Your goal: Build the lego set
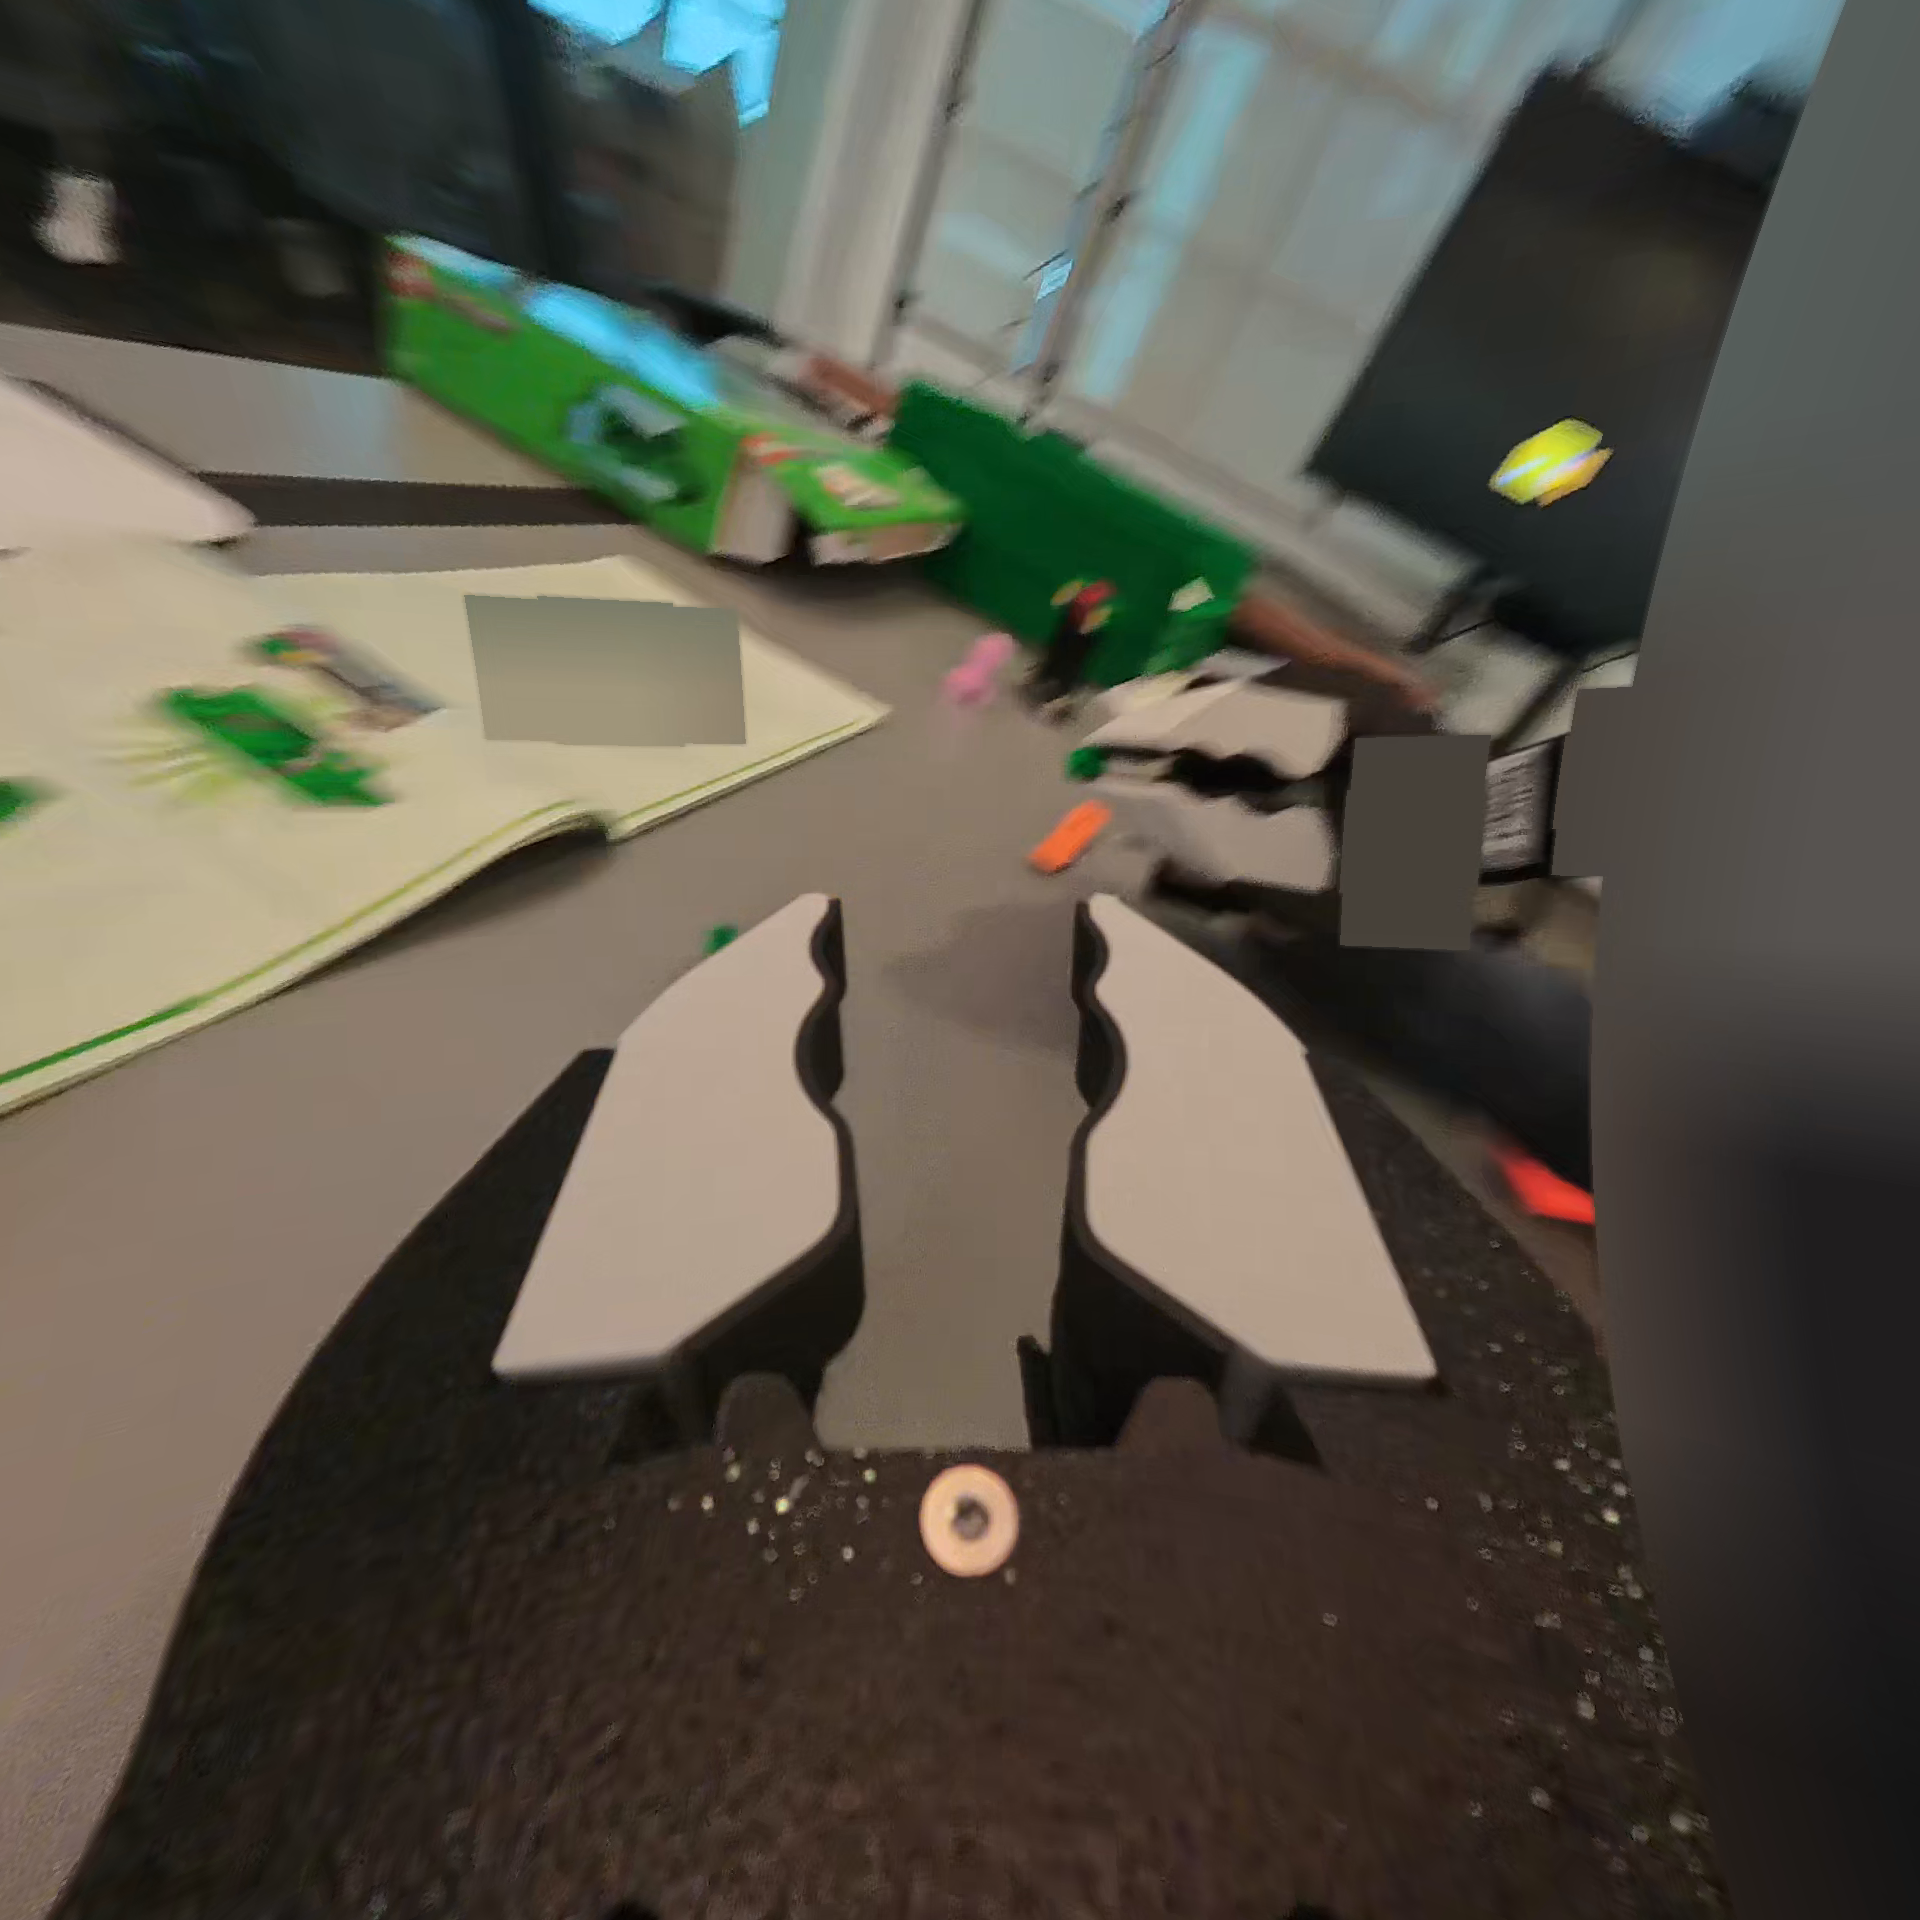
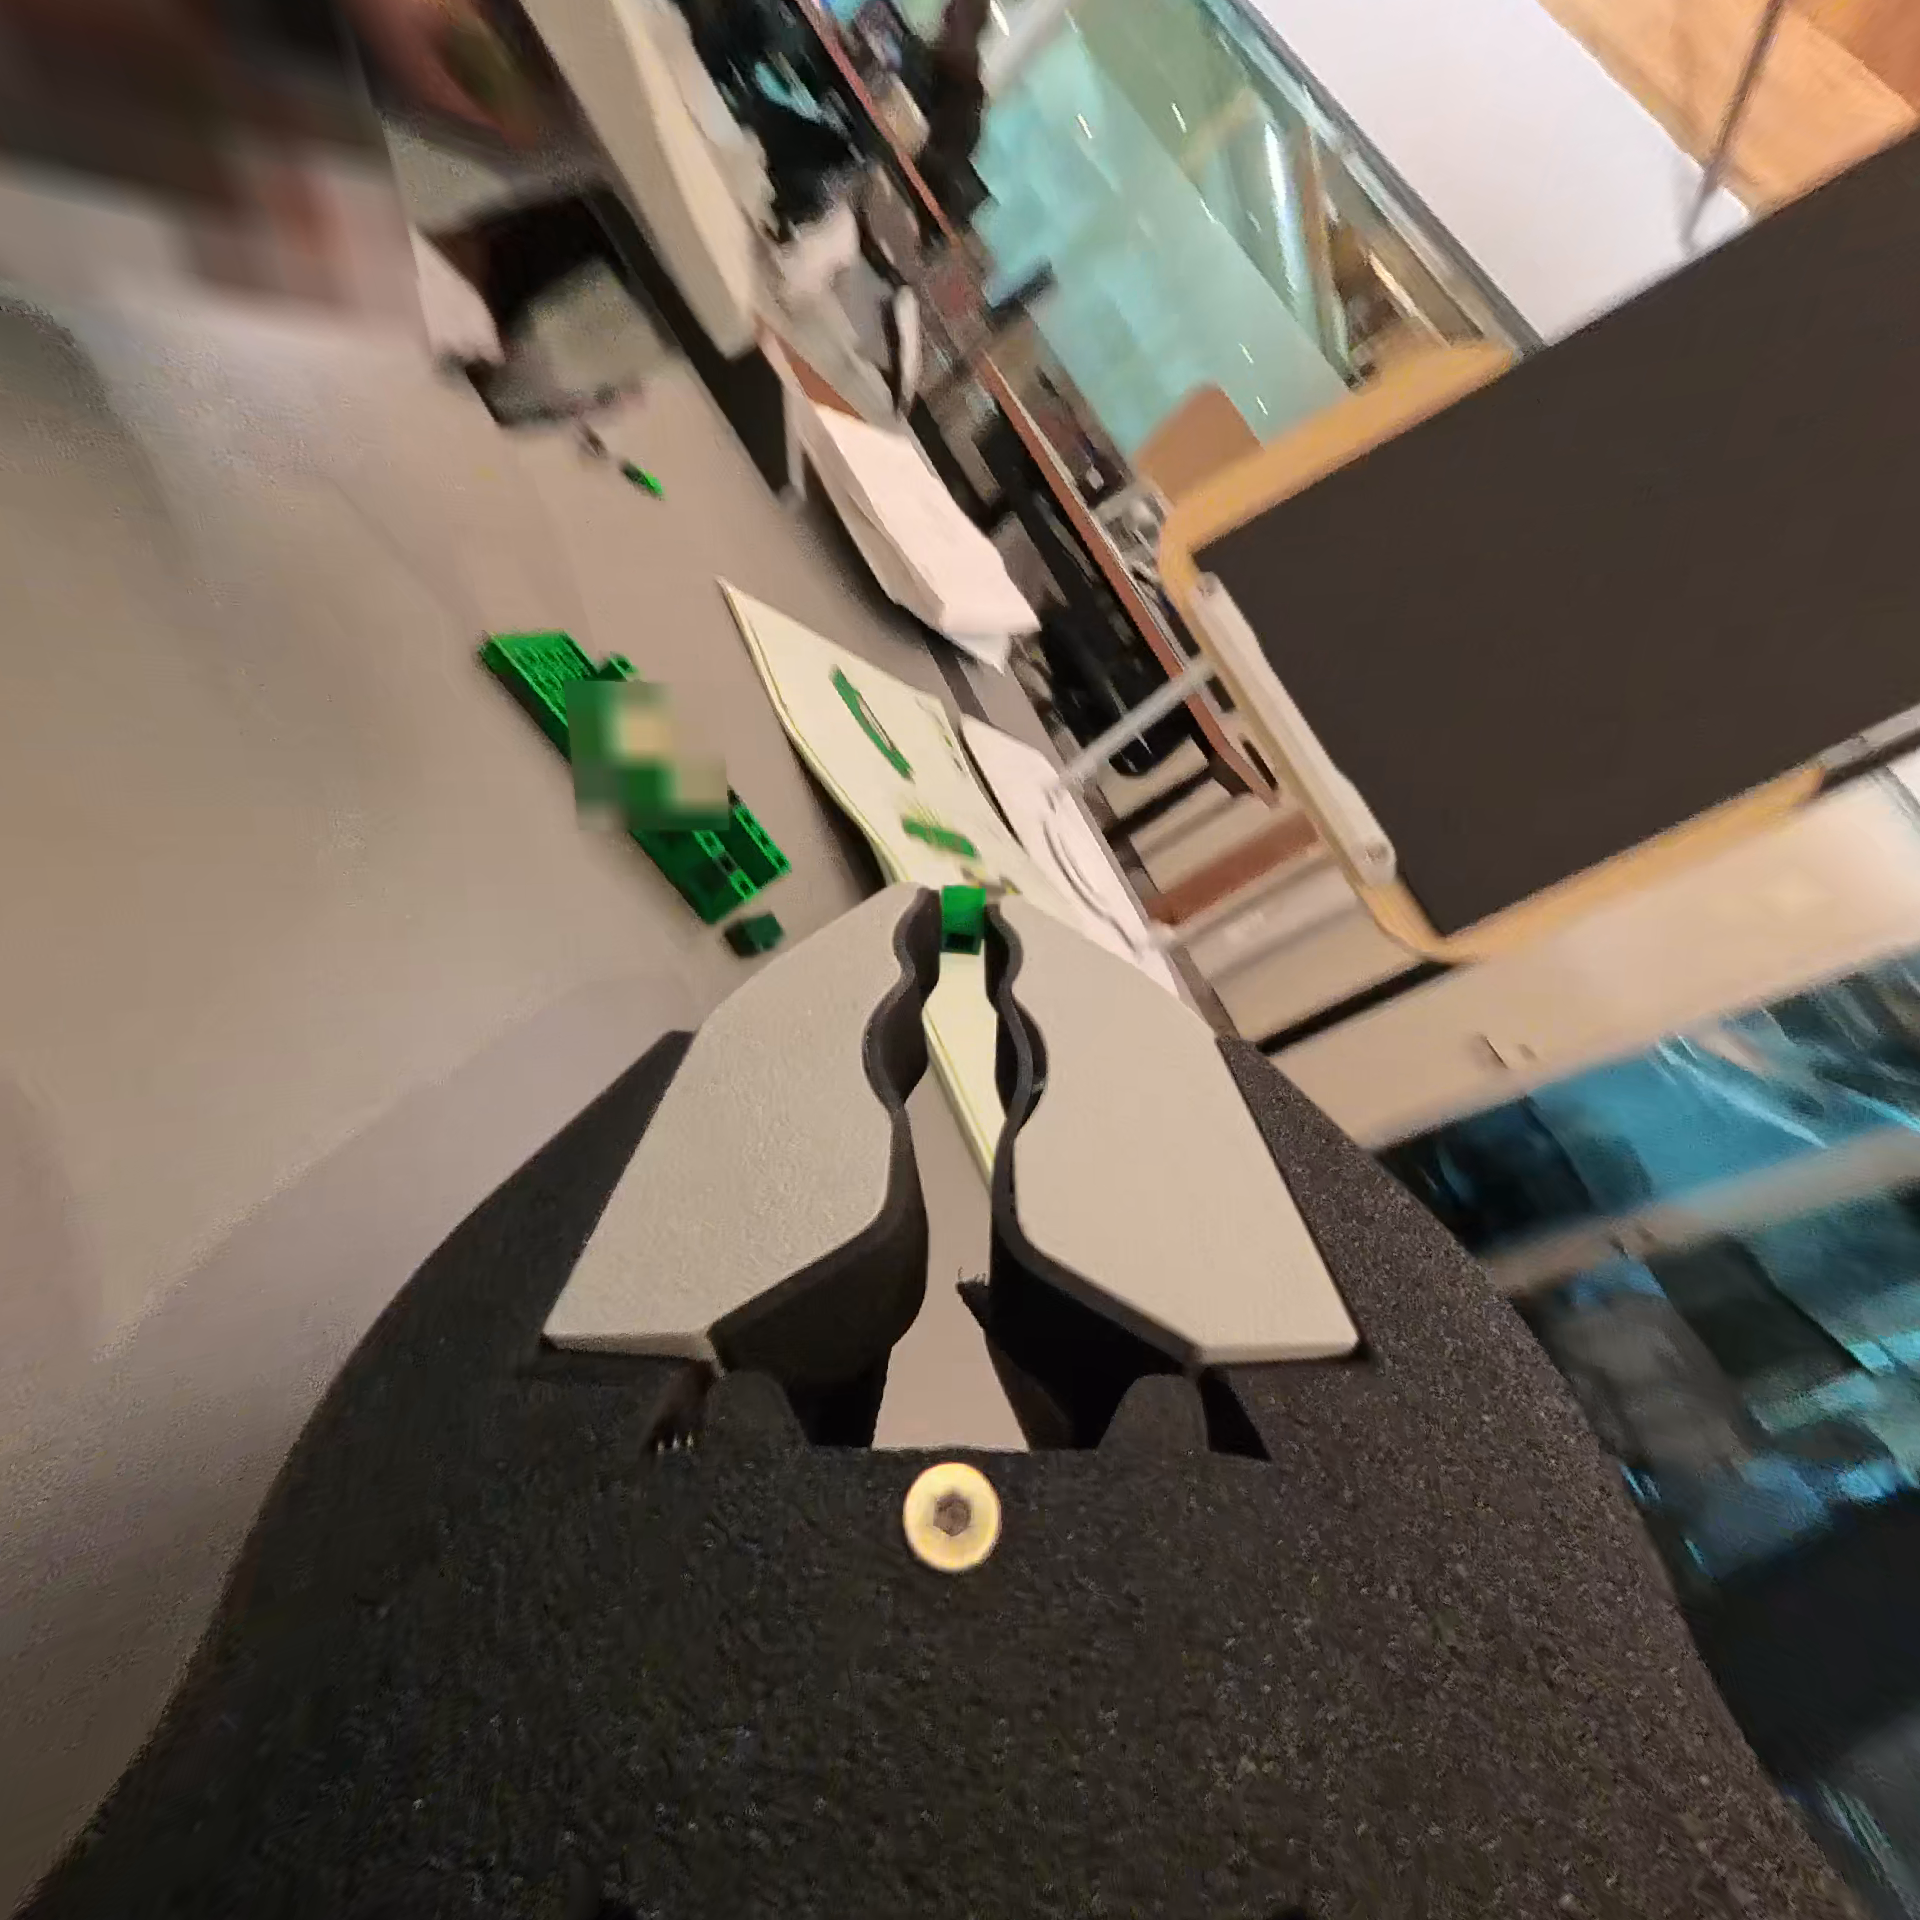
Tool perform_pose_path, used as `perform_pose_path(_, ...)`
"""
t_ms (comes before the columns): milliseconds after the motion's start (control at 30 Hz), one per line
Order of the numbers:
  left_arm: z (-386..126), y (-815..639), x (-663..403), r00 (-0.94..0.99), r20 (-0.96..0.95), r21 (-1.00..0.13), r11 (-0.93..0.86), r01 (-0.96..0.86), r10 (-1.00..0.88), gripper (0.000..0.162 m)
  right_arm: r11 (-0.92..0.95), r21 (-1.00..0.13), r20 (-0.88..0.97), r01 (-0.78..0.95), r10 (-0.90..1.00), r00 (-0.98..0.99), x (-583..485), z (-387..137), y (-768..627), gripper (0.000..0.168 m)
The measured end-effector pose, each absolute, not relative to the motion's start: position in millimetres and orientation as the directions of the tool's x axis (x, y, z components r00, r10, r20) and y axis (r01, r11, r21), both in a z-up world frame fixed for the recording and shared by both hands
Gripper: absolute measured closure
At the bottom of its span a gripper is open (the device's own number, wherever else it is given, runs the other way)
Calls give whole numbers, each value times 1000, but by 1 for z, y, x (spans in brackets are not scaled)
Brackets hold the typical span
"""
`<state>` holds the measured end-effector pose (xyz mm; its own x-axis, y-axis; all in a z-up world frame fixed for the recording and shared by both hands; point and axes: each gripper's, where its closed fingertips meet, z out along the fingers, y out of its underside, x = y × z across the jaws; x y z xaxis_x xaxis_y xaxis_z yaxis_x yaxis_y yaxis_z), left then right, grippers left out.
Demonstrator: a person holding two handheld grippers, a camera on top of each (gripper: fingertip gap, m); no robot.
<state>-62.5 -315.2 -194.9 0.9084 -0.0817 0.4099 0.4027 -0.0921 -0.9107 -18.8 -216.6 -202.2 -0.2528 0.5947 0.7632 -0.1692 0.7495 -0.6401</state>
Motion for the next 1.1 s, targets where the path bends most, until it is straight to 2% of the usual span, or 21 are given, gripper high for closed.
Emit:
perform_pose_path(100, -216, -335, -79, 961, 243, -937, -227, 267, 128, 121, 771, -634, 769, -56, 621, -154, -17, -216, -198, 160)
perform_pose_path(200, -223, -348, -78, 975, 133, -924, -334, 187, 178, 121, 804, -595, 801, 8, 593, -84, -14, -221, -190, 160)
perform_pose_path(333, -224, -364, -88, 964, 32, -911, -389, 137, 263, 122, 799, -599, 794, 57, 602, -84, -11, -227, -187, 160)
perform_pose_path(500, -240, -350, -81, 973, 13, -849, -512, 132, 231, 105, 767, -636, 765, 85, 641, -56, -8, -225, -178, 160)
perform_pose_path(600, -260, -338, -86, 979, -49, -786, -612, 86, 200, 102, 754, -652, 753, 85, 656, -44, -7, -223, -176, 160)
perform_pose_path(700, -272, -329, -89, 986, -28, -742, -665, 88, 162, 102, 735, -674, 734, 79, 678, -45, -6, -222, -174, 160)
perform_pose_path(800, -283, -322, -84, 995, 5, -701, -709, 78, 104, 104, 721, -689, 720, 65, 692, -41, -5, -219, -174, 160)
perform_pose_path(900, -293, -319, -89, 994, -71, -652, -758, 18, 85, 108, 701, -712, 701, 51, 713, -22, -4, -215, -171, 160)
perform_pose_path(1000, -296, -313, -86, 996, -53, -657, -753, 24, 77, 128, 649, -760, 649, 27, 760, 13, -1, -207, -165, 160)
perform_pose_path(1100, -295, -309, -88, 995, -38, -664, -746, 44, 93, 130, 580, -815, 578, -16, 814, 48, 6, -196, -156, 160)
